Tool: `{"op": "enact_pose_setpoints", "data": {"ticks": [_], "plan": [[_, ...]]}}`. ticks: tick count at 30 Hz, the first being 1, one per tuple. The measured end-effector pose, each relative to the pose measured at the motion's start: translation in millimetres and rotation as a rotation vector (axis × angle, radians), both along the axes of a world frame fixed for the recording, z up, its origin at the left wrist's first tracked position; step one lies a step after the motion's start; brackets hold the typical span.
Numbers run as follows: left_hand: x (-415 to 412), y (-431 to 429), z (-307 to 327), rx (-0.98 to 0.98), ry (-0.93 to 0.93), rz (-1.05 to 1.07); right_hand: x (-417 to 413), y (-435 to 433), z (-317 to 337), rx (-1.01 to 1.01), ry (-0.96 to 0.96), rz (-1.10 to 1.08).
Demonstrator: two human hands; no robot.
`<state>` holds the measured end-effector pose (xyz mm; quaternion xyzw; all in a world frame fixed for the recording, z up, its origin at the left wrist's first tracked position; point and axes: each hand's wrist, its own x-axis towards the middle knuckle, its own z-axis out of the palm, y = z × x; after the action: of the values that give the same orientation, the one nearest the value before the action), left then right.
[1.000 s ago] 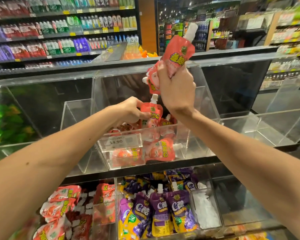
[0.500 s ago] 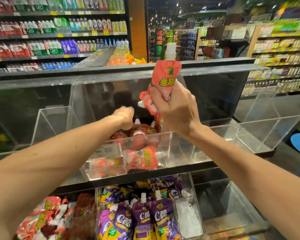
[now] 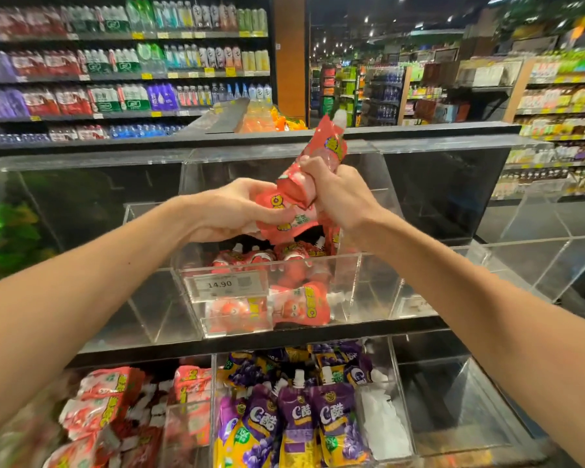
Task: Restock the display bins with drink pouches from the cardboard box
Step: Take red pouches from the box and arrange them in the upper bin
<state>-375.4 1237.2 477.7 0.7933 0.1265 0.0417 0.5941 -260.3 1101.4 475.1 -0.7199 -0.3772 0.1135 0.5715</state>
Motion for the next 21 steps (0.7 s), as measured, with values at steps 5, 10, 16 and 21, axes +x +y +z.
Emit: {"op": "enact_pose_setpoints", "data": {"ticks": [5, 10, 16, 21], "plan": [[-18.4, 6.1, 4.6, 0.723, 0.173, 0.224, -5.4, -3.4, 5.3, -0.411, -0.237, 0.052], [-27.8, 6.9, 3.1, 1.048, 0.282, 0.334, -12.6, 2.0, 0.3, -0.766, -0.651, -0.032], [-21.1, 6.6, -0.9, 1.14, 0.304, 0.288, -2.2, 34.1, -11.8, -0.864, -0.694, -0.1], [-15.8, 12.1, 0.1, 1.114, 0.295, 0.301, 14.4, 61.8, -21.0, -1.094, -0.707, -0.111]]}}
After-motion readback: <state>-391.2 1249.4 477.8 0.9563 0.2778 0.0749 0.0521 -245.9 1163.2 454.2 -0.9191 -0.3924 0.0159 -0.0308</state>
